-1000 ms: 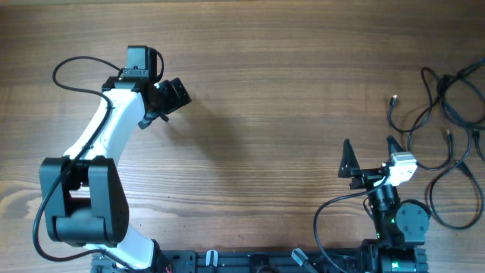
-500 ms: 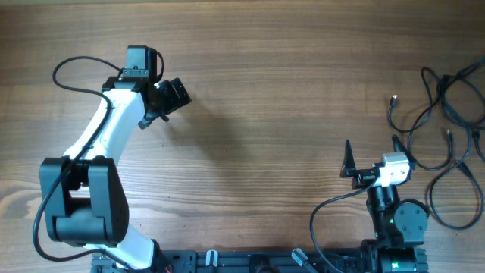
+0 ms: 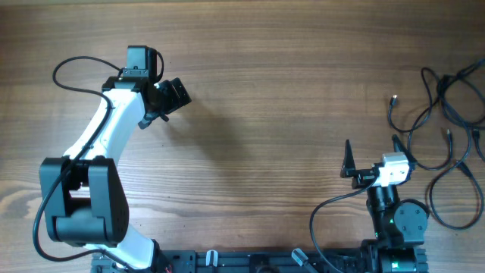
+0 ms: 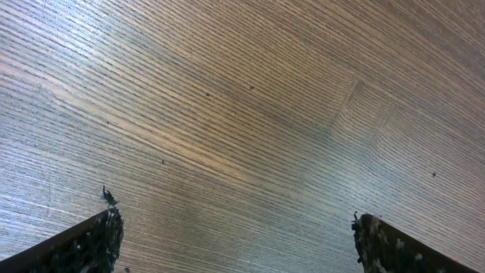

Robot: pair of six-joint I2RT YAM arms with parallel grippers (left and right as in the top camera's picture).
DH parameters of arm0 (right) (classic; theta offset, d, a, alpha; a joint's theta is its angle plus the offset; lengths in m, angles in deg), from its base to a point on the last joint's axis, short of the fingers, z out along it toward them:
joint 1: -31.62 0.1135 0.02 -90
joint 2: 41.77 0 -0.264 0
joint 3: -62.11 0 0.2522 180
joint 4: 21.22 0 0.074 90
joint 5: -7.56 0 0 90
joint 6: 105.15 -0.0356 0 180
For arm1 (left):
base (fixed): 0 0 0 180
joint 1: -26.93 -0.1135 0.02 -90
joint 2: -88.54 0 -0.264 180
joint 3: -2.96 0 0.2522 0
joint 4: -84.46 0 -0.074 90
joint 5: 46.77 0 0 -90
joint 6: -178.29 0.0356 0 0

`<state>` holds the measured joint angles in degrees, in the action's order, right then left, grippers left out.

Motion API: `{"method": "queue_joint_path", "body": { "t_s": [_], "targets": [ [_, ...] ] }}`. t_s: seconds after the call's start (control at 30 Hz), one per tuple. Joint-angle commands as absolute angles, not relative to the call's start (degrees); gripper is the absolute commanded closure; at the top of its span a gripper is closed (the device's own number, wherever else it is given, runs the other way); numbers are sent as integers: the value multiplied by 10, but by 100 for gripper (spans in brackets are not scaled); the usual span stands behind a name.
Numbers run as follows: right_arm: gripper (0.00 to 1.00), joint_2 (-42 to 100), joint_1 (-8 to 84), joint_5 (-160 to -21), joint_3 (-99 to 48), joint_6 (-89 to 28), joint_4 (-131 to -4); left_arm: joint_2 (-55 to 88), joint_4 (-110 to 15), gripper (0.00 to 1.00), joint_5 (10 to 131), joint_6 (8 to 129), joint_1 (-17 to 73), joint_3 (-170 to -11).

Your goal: Untangle cables

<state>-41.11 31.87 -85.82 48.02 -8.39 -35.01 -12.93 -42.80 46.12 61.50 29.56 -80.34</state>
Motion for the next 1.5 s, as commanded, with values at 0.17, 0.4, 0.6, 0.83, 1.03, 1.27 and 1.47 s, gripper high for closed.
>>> {"method": "queue_joint_path", "body": {
  "t_s": [0.17,0.4,0.6,0.83,1.03,1.27,1.47],
  "targets": [
    [0,-416,322,-854,481,-77,-349,-137,-428,0,464,626,295,-800],
    [0,-416,322,-854,481,-77,-349,-136,-428,0,464,626,295,-800],
    [0,-416,322,-854,481,-77,-349,-136,-428,0,464,626,293,-800],
    [0,-416,322,-854,481,-77,-349,-135,-428,0,464,626,293,-800],
    [0,-416,322,-854,481,-77,-349,-121,-428,0,464,626,294,-800],
    [0,-416,322,-854,481,-77,-349,-40,-428,0,464,626,294,-800],
    [0,-416,322,-854,481,-77,-349,33,-428,0,464,626,295,-800]
  ]
}}
